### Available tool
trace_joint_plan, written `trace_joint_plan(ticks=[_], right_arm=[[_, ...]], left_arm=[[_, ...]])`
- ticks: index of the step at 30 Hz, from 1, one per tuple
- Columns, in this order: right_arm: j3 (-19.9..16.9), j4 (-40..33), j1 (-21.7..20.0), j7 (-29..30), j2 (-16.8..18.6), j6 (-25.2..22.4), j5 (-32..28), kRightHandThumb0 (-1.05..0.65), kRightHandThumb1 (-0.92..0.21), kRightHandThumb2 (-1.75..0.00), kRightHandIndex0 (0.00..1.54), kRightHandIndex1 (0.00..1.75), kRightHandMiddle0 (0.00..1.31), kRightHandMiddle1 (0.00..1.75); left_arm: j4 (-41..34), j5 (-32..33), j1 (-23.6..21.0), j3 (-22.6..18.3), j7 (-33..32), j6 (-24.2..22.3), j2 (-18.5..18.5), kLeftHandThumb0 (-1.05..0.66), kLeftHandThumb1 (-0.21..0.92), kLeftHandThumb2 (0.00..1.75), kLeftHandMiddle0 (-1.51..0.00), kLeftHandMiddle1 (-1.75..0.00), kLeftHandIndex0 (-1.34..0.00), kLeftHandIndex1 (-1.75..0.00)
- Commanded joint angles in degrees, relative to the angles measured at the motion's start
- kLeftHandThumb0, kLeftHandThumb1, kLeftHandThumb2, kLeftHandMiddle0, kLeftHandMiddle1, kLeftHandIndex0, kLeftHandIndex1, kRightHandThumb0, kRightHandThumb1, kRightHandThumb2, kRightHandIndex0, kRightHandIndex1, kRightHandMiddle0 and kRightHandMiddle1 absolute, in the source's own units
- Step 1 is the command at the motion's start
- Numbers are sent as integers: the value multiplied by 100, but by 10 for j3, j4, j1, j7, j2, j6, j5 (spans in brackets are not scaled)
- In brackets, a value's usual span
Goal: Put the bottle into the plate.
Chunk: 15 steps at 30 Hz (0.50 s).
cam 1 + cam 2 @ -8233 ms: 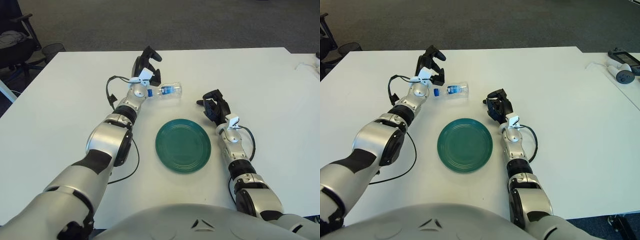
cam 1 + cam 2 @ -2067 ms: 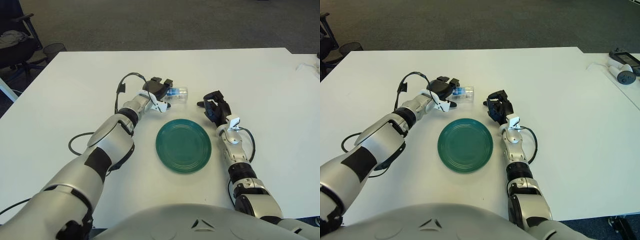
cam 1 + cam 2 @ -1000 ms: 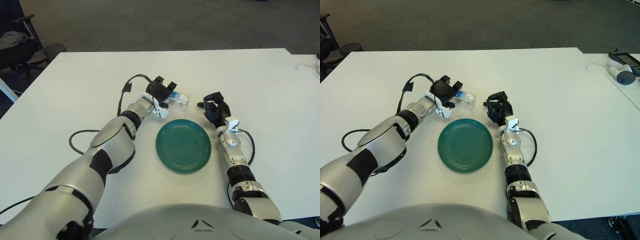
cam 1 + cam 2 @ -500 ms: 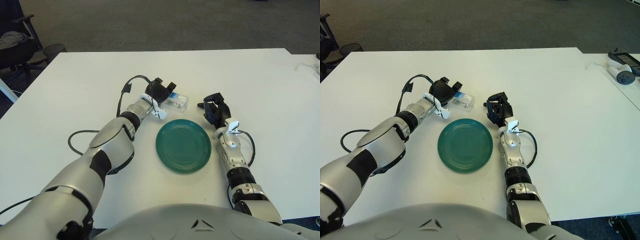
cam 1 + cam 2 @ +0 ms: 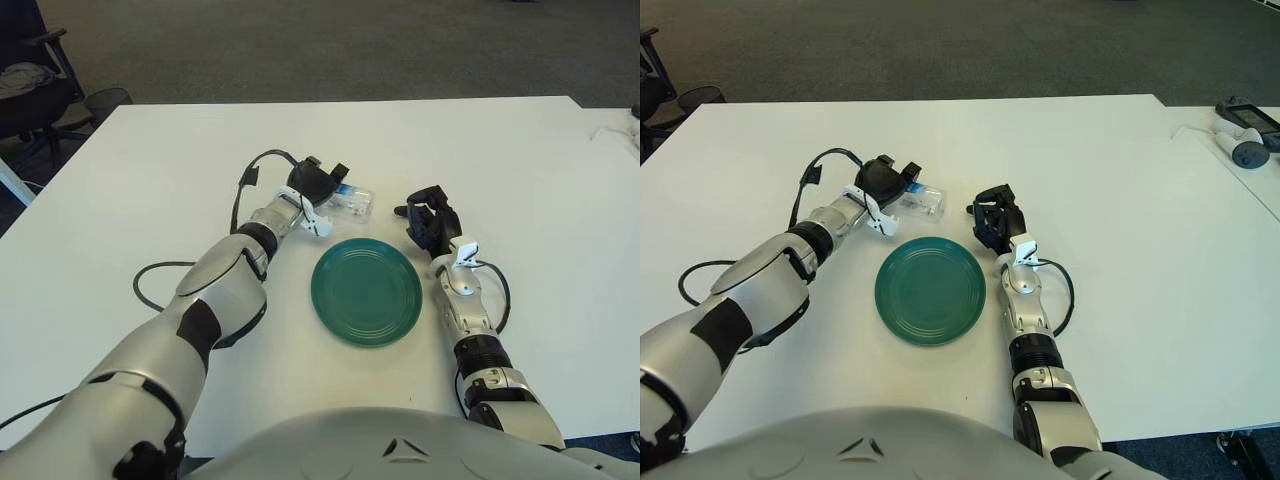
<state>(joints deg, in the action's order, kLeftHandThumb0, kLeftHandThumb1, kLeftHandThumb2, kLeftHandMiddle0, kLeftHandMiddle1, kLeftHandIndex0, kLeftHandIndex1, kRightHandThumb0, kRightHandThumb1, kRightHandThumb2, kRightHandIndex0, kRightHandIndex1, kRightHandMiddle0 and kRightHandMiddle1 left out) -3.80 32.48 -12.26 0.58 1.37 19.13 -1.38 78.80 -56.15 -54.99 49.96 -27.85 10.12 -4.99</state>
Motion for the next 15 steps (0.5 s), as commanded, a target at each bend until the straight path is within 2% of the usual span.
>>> trace_joint_plan(ticks=[1,15], right_arm=[[-3,23,30,-2,2,-41,-6,-35,-85,-62,42,107,24,174],[-3,32,22,-2,-2,-42,-3,-35,-84,-62,43,107,24,174]], left_arm=[[15,4,37,-5,9,12,-10,0,10,156,-79,-171,-54,-175],[12,52,43,-62,-10,31,-9,0,11,154,-78,-170,-53,-175]])
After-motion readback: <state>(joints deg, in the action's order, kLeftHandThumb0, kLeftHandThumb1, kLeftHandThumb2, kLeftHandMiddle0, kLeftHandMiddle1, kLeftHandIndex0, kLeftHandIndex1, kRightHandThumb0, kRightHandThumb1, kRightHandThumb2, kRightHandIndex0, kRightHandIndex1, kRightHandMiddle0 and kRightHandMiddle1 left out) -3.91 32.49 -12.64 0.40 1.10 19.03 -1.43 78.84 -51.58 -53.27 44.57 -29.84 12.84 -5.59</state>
